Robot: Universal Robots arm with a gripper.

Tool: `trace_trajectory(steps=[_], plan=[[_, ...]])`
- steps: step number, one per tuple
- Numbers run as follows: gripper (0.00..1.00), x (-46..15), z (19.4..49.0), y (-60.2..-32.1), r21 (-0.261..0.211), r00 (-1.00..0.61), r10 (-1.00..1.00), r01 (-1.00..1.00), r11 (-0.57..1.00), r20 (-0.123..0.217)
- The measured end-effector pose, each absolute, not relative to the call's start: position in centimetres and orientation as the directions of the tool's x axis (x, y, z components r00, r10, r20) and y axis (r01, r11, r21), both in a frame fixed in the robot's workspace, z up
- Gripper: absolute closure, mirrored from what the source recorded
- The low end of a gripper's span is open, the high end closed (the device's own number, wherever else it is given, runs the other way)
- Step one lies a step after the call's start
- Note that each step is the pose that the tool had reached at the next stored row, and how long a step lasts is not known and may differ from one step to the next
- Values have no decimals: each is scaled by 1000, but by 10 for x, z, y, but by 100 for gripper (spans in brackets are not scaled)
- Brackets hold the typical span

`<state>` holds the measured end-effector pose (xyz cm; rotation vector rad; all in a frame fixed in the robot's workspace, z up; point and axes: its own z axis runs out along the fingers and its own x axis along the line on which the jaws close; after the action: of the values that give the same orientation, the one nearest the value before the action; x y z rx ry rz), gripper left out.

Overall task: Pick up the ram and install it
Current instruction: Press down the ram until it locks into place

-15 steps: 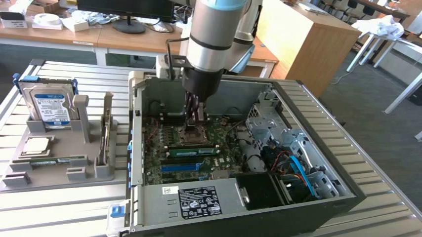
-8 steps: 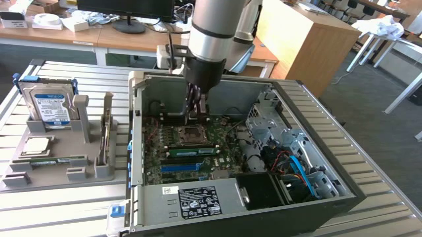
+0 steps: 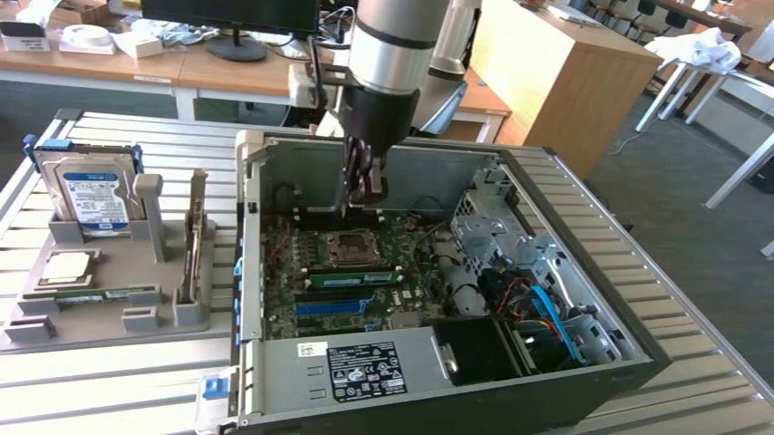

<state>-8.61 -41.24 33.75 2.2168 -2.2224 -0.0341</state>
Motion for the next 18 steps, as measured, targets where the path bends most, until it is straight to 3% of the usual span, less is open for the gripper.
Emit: trace_trajectory(steps=[18], plan=[[90,-67,345,-413,18,-3,-1000,-1000,2,-14]])
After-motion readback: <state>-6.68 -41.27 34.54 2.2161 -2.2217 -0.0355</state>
